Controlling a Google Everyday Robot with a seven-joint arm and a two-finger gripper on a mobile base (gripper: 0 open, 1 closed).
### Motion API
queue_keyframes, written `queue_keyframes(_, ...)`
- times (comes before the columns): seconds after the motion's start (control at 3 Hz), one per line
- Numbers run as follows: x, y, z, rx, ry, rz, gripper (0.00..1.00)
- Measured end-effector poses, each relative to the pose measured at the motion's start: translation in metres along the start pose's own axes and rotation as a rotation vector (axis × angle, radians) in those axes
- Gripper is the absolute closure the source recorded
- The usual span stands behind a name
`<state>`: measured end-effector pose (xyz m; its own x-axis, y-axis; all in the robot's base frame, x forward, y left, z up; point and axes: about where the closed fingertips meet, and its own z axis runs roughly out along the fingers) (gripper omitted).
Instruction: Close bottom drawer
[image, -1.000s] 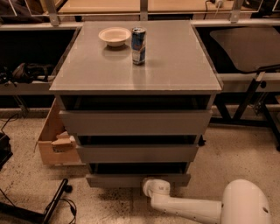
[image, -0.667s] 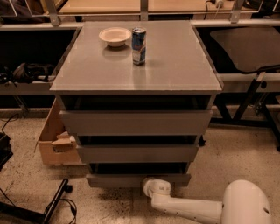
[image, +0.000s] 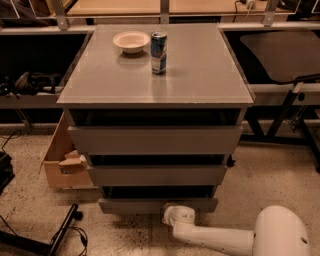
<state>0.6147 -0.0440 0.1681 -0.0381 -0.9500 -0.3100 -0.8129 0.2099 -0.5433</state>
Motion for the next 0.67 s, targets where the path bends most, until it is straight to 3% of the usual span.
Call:
queue_keyframes(0.33,0.0,0.0,0.0,0.0,0.0,0.0,0.0)
queue_keyframes(0.67,0.0,0.0,0.0,0.0,0.0,0.0,0.0)
